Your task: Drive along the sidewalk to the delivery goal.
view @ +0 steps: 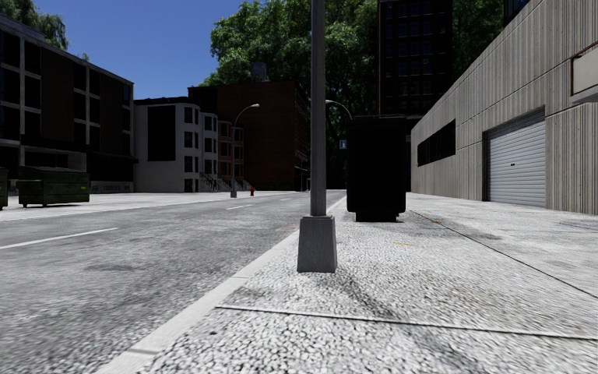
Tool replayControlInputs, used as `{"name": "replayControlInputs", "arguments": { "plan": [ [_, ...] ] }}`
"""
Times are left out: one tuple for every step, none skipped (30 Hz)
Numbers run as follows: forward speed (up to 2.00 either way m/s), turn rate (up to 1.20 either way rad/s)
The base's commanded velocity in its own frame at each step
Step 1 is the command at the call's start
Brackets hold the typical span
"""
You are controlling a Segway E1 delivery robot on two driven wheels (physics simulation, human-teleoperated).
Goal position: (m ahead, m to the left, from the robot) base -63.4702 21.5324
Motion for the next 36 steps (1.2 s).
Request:
{"name": "replayControlInputs", "arguments": {
  "plan": [
    [0.00,0.00],
    [0.00,0.00],
    [0.00,0.00],
    [0.00,-0.31],
    [0.00,-0.44],
    [0.13,-0.56],
    [0.13,-0.56],
    [0.28,-0.60],
    [0.43,-0.61],
    [0.54,-0.61],
    [0.54,-0.61],
    [0.62,-0.61],
    [0.73,-0.61],
    [0.81,-0.61],
    [0.81,-0.61],
    [0.89,-0.61],
    [0.95,-0.61],
    [0.98,-0.61],
    [0.98,-0.61],
    [0.99,-0.61],
    [0.99,-0.61],
    [0.99,-0.61],
    [1.00,-0.61],
    [1.00,-0.61],
    [1.00,-0.61],
    [1.00,-0.61],
    [1.00,-0.62],
    [1.00,-0.64],
    [1.00,-0.71],
    [1.00,-0.71],
    [1.00,-0.77],
    [1.00,-0.79],
    [1.00,-0.79],
    [1.00,-0.79],
    [1.00,-0.79],
    [1.00,-0.79]
  ]
}}
